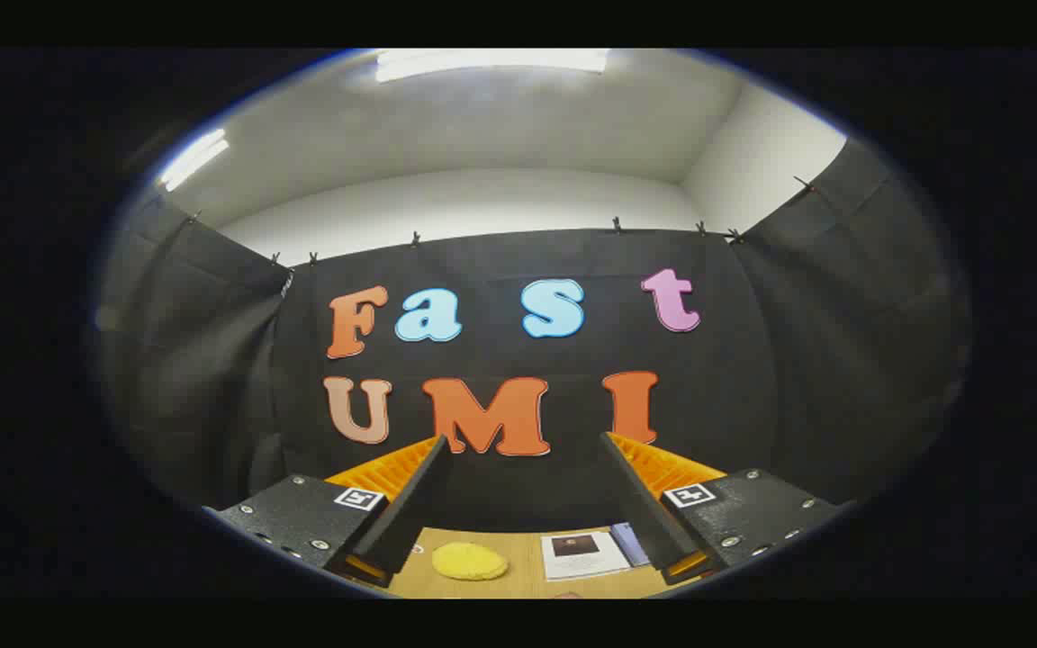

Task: Open the storage box then place both shoes into the box .Put the left shoe in first, then the right shoe, with the right side of both shoes facing outward in a uniform manner.

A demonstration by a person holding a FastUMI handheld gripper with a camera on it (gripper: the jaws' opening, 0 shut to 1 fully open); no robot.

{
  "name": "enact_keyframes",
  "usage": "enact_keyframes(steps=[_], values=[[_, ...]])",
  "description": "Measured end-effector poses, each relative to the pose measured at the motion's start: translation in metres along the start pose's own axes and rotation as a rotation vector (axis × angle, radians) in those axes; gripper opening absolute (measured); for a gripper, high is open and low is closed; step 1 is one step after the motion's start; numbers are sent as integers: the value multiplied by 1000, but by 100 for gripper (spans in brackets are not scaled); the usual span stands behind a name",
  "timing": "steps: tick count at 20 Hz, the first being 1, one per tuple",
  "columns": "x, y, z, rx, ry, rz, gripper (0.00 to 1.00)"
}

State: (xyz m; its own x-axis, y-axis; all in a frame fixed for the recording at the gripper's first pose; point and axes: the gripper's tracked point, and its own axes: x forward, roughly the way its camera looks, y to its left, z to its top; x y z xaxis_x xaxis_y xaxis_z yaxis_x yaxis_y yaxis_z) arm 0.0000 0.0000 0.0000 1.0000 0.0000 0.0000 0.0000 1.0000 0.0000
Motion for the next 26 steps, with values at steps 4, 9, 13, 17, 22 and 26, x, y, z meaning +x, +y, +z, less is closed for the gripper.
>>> enact_keyframes(steps=[4,9,13,17,22,26], values=[[0,-4,-2,7,8,-4,97],[2,-9,-8,17,30,-17,97],[-1,-12,-17,48,63,-23,97],[-2,-8,-37,73,123,-11,97],[-10,22,-70,137,226,79,97],[-14,67,-115,178,365,185,98]])
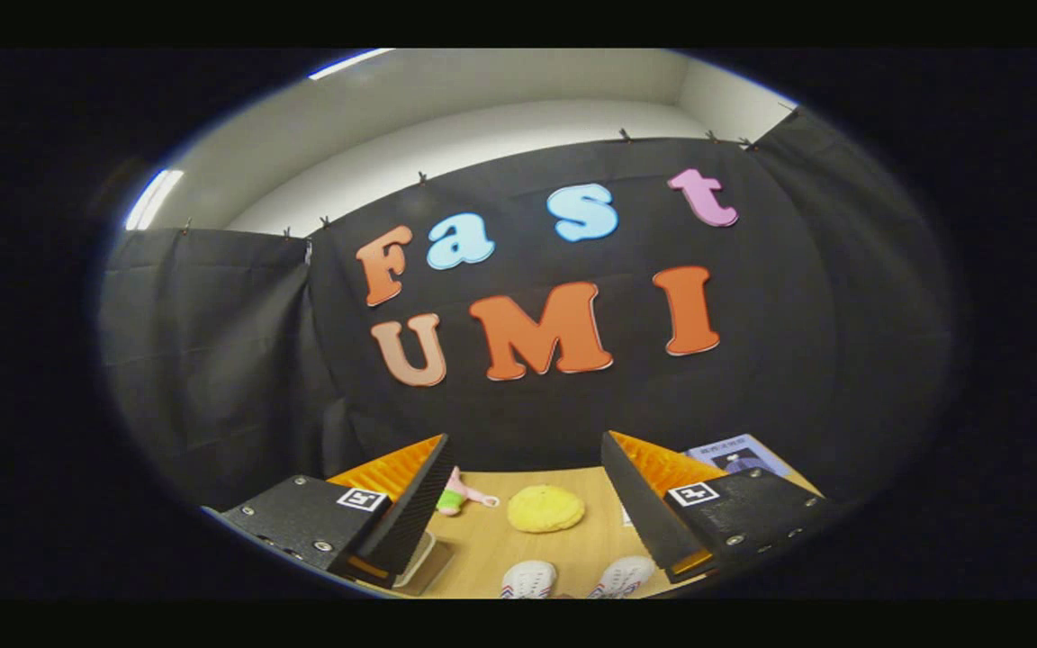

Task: Open the storage box then place both shoes into the box .Put the left shoe in first, then the right shoe, with the right side of both shoes facing outward in a uniform manner.

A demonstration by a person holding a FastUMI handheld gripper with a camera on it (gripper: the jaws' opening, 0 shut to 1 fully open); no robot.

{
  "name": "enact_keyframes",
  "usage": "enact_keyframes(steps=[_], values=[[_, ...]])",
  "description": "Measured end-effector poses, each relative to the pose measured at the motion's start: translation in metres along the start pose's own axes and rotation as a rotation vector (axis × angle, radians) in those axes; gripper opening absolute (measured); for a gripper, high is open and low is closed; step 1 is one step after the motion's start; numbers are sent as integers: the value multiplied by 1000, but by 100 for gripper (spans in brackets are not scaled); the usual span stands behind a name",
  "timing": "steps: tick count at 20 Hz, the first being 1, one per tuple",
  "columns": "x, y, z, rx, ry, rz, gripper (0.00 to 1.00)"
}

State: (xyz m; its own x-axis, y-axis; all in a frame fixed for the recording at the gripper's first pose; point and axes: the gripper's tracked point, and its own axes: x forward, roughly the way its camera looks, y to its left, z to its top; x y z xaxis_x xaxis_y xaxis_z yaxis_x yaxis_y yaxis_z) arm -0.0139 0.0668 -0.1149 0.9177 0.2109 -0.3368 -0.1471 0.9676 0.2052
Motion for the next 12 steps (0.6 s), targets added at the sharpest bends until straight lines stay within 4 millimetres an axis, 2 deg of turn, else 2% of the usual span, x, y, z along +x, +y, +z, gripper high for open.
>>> enact_keyframes(steps=[3,7,12], values=[[15,36,-42,39,116,107,98],[25,77,-115,112,343,219,98],[34,113,-194,205,572,297,97]])
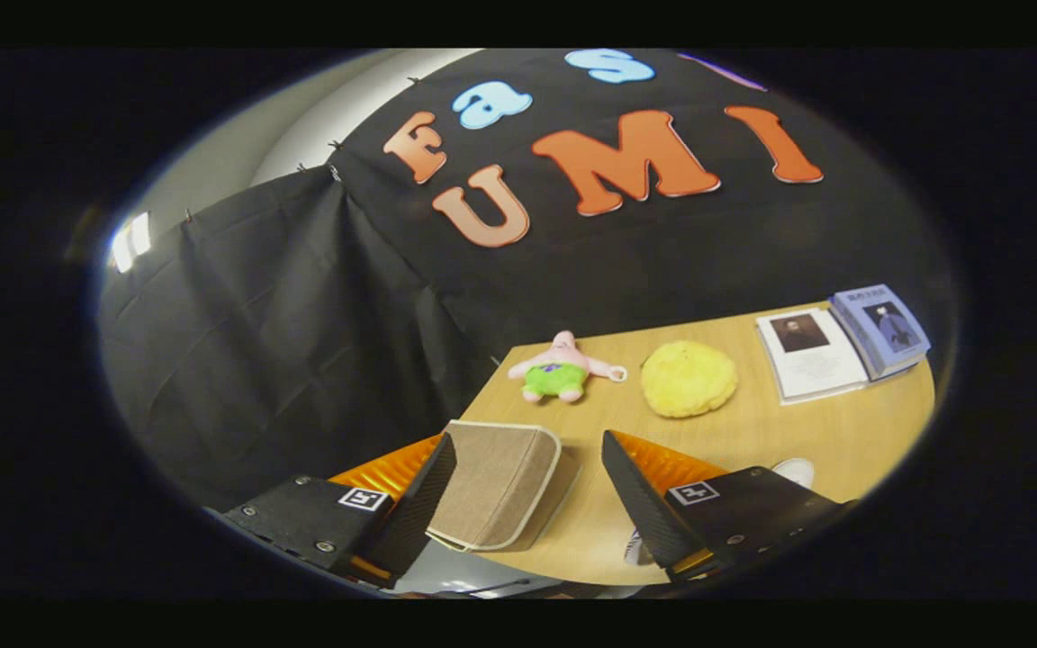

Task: Open the storage box then place both shoes into the box .Put the left shoe in first, then the right shoe, with the right side of both shoes facing outward in a uniform manner.

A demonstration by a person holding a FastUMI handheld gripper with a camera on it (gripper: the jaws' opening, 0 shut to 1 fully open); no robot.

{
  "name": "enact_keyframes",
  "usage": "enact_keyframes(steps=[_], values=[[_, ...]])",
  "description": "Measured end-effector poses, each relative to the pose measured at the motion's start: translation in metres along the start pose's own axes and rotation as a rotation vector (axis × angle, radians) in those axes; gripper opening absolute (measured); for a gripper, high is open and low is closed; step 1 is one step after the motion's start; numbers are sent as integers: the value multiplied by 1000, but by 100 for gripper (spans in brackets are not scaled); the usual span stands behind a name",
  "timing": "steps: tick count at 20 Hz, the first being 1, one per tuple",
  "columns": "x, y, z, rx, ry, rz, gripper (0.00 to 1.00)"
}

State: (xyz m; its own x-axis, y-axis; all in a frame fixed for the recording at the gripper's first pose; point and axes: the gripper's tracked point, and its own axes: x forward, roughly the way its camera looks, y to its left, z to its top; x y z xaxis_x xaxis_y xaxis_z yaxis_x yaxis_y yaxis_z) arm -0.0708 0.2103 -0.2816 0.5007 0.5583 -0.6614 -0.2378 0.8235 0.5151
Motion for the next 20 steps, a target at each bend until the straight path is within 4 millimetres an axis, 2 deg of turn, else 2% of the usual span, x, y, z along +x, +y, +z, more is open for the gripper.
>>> enact_keyframes(steps=[5,8,10,14,18,20], values=[[47,0,-76,183,200,82,97],[74,-7,-123,260,299,93,97],[86,-9,-147,295,352,106,97],[106,4,-167,405,385,168,96],[123,1,-188,427,410,165,96],[129,12,-191,467,410,210,97]])
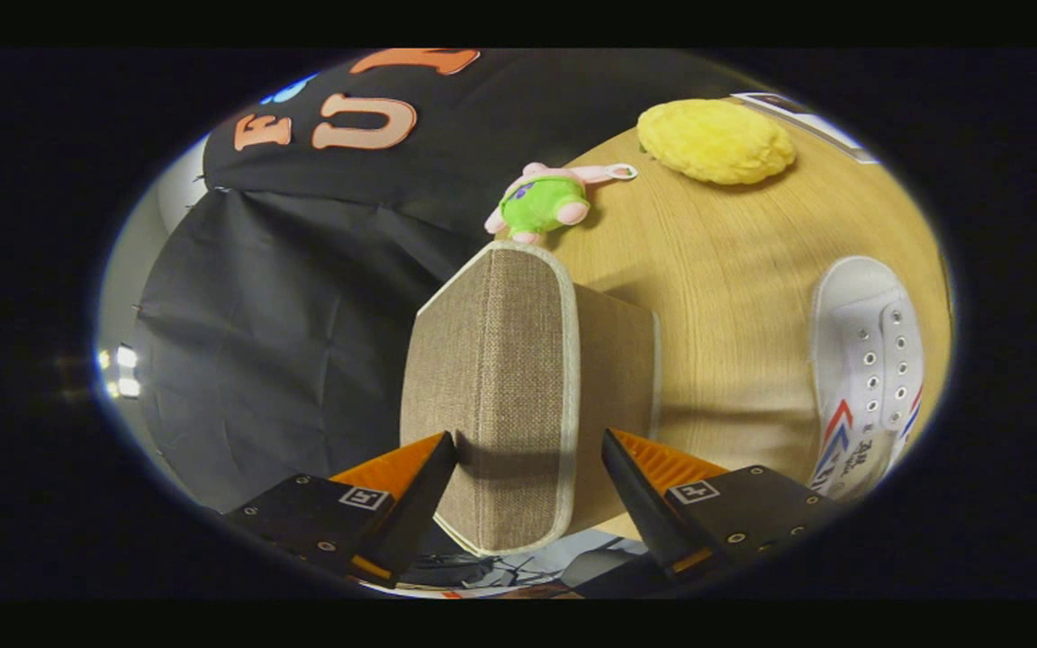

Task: Open the storage box then place both shoes into the box .Put the left shoe in first, then the right shoe, with the right side of both shoes facing outward in a uniform manner.

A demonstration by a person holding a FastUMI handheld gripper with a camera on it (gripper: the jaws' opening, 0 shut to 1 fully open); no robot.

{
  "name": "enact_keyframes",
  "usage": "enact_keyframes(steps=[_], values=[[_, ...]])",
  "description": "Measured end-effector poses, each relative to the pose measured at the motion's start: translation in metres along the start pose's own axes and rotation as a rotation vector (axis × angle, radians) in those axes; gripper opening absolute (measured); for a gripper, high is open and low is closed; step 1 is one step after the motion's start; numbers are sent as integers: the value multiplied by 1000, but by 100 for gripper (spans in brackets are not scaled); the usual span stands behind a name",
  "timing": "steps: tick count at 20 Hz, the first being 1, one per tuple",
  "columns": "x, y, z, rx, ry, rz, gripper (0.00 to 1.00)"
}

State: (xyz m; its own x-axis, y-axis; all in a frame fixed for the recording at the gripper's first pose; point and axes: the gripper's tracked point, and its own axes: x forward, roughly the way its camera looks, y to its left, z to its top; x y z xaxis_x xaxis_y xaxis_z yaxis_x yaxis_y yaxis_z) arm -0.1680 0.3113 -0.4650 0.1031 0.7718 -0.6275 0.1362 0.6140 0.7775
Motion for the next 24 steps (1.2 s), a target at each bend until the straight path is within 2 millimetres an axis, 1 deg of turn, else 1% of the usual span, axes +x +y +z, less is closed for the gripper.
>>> enact_keyframes(steps=[1,2,4,5,6,7,9,10,12,13,14,16,17,21,22,24], values=[[5,0,-2,18,8,13,97],[5,2,-5,39,10,27,97],[2,11,-4,69,-11,62,96],[-4,13,-3,68,-19,69,94],[-10,18,-1,78,-24,87,86],[-18,25,1,97,-28,106,81],[-32,40,11,111,-47,151,67],[-39,46,13,97,-54,160,63],[-45,57,17,57,-78,144,52],[-47,62,22,45,-98,134,45],[-49,70,26,38,-113,141,34],[-51,95,27,37,-111,183,19],[-50,110,27,34,-105,210,18],[-38,155,22,-47,-88,228,14],[-38,168,21,-68,-89,233,13],[-32,195,18,-103,-84,239,13]])
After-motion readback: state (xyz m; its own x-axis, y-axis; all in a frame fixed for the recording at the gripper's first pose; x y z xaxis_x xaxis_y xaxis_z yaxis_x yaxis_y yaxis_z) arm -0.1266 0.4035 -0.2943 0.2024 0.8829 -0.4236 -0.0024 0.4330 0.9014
